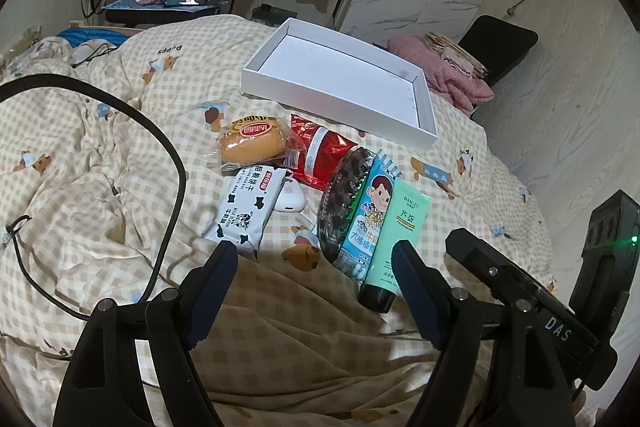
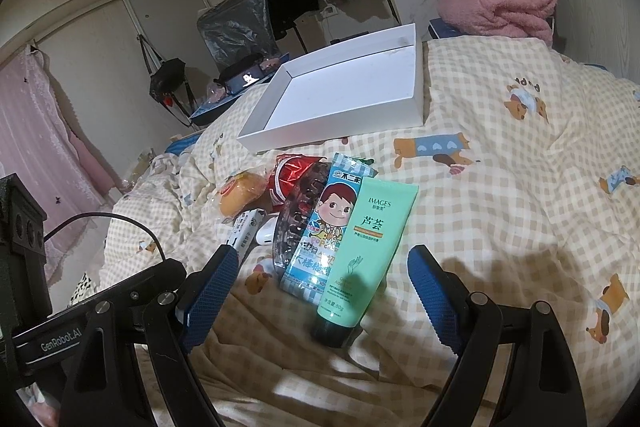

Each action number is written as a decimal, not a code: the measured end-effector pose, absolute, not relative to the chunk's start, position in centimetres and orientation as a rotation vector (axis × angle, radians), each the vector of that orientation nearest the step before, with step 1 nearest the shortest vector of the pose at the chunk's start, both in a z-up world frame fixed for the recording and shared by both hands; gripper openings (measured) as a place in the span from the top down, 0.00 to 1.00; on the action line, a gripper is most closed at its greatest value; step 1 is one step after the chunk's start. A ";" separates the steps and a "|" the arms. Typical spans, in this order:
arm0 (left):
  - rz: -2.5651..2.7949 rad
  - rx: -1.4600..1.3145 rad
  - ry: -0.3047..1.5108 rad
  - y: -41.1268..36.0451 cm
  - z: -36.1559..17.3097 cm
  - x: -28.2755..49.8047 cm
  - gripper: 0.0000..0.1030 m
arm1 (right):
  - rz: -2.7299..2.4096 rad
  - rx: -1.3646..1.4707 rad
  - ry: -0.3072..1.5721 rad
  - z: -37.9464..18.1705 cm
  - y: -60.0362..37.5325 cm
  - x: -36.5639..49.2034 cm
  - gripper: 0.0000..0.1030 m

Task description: Organize objects

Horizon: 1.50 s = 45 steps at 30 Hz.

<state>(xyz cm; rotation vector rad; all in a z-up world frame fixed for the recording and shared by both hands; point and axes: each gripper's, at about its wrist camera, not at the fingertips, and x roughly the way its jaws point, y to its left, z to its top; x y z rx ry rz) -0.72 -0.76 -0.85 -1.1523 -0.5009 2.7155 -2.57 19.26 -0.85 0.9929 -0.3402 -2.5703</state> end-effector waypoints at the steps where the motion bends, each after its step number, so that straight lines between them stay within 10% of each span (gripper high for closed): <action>1: 2.715 -1.153 -0.500 -0.8 -0.9 -0.7 0.20 | -2.570 0.994 -0.340 -0.8 19.3 -2.6 0.15; 45: 2.705 -1.163 -0.505 -0.8 -1.1 -1.0 0.20 | -2.560 0.992 -0.358 -1.4 19.4 -2.6 0.15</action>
